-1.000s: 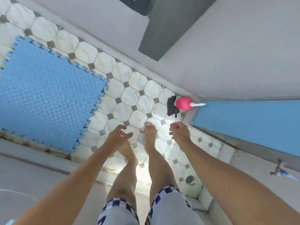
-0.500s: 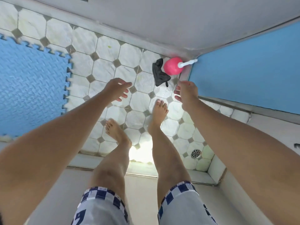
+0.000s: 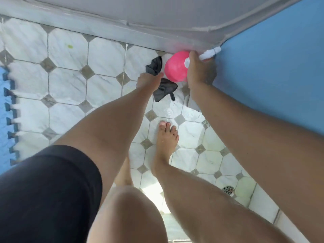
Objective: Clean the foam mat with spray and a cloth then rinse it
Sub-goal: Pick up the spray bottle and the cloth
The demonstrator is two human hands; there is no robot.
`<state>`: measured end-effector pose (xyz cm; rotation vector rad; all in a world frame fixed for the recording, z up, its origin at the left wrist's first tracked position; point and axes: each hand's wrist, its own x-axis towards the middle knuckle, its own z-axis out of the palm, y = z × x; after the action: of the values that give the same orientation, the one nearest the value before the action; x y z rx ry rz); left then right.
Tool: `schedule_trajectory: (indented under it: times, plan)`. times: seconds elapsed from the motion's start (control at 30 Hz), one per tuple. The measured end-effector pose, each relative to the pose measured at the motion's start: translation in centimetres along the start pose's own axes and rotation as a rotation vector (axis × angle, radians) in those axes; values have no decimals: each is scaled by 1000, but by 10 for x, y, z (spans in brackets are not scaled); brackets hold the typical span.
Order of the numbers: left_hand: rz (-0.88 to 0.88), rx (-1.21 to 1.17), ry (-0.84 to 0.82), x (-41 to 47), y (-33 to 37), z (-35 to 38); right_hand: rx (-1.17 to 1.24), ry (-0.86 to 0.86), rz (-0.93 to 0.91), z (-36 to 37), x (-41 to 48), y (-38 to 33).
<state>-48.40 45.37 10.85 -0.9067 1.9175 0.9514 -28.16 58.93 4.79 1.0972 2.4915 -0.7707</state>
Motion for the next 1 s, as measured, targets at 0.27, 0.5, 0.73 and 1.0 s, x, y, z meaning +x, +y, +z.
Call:
schedule_trajectory:
  times: [0.27,0.5,0.73,1.0]
  plan:
    - [45,-239,-50,-16,4,-18,-204,146,-205,1,13,-7]
    - [245,-545,-220,-220,-18,-170,-23,-287,-123,-193,-44,-170]
    - [427,-440,-362,-481,17,-288,48,-319,-229,-493,-255,-297]
    - [768,64,-571,-715,111,-288,173,-150,-192,-736,-379,-231]
